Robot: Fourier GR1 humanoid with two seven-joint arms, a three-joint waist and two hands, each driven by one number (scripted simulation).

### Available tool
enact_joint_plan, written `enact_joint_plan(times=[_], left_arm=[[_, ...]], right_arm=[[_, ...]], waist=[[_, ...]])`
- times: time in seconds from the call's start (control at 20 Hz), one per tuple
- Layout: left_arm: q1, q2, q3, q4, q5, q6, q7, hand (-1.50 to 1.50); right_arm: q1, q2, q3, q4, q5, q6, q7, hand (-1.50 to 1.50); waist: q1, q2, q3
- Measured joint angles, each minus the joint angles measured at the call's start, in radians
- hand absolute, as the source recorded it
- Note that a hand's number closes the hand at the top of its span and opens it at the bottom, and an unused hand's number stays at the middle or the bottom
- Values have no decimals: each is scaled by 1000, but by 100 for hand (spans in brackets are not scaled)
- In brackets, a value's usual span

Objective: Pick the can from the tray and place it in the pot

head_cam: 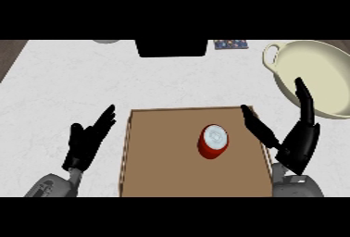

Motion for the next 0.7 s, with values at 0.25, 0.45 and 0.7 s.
enact_joint_plan(times=[0.25, 0.45, 0.7], left_arm=[[10, 5, 3, -4, 7, -22, -6, 0], [20, 2, 0, -1, 6, -38, -20, 0], [11, -9, 1, -6, 4, -43, -8, 0]], right_arm=[[66, 93, 92, -41, 206, 19, 225, -150], [65, 118, 142, -100, 320, 88, 461, -150], [-4, 129, 177, -183, 429, 211, 771, -150]], waist=[[5, 3, 0], [13, 6, 2], [25, 10, 6]])
